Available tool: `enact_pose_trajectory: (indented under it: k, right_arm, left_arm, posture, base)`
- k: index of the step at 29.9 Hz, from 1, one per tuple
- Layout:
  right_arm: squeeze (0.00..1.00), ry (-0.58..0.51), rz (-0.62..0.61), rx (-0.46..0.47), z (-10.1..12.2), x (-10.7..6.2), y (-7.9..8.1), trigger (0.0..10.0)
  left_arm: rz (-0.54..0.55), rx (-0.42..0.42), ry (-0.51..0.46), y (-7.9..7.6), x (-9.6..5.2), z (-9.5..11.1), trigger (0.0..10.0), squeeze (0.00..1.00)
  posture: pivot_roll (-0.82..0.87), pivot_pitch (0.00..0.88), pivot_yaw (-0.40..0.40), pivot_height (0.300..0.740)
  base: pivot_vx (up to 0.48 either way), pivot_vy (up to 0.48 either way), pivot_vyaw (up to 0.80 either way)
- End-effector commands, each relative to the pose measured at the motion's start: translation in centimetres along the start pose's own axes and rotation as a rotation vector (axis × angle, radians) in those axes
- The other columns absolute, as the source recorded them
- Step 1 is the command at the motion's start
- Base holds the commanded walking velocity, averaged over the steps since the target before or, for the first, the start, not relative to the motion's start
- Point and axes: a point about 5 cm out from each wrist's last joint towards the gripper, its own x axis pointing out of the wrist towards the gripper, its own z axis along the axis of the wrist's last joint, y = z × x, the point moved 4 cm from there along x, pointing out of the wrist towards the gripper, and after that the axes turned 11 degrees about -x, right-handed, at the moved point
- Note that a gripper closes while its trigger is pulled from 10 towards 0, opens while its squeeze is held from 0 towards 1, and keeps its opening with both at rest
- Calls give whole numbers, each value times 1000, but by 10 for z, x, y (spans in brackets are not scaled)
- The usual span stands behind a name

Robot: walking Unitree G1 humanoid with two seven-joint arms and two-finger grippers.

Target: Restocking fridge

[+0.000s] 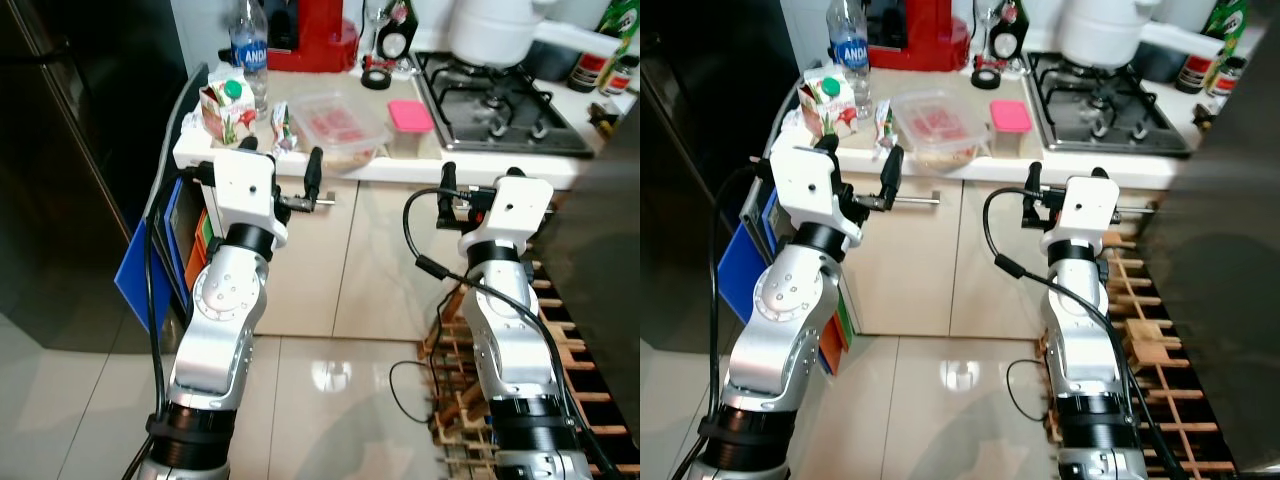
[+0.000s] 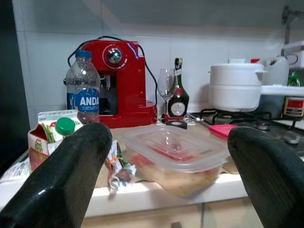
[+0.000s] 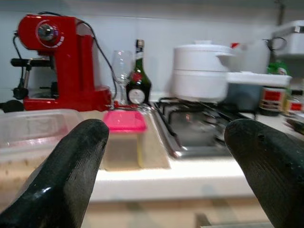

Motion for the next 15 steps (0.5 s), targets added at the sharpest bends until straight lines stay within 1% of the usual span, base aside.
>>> enact_pose_trajectory:
  k: [1,2,3,4,5,12,15]
  right_arm:
    - [43,-90,-21,-5,24,4,-2,10000]
    - [43,-115,-26,-5,32,6,-3,10000]
    - [43,-115,-26,-5,32,6,-3,10000]
    - [43,-150,-35,-3,42,9,-4,10000]
    - [43,-167,-41,-4,47,10,-5,10000]
    - [39,-266,-95,-27,71,12,-13,10000]
    - [43,-279,-105,-30,75,12,-14,10000]
  left_arm:
    - [-48,9,-44,-8,2,11,10000,0]
    - [-61,8,-49,-11,2,13,10000,0]
    - [-61,8,-49,-11,2,13,10000,0]
    - [-79,5,-55,-14,3,14,10000,0]
    - [-89,7,-59,-16,3,15,10000,0]
    - [-127,-22,-76,-24,3,17,10000,0]
    - [-138,-24,-77,-27,2,17,10000,0]
  posture:
    - [-2,0,-21,740]
    - [-3,0,-21,740]
    - [-3,0,-21,740]
    - [-4,0,-21,740]
    - [-4,0,-21,740]
    - [-5,0,-18,740]
    - [-6,0,-17,740]
  base:
    - [480,0,0]
    - [480,0,0]
    - [480,0,0]
    - [480,0,0]
    - [480,0,0]
    - [480,0,0]
    - [480,0,0]
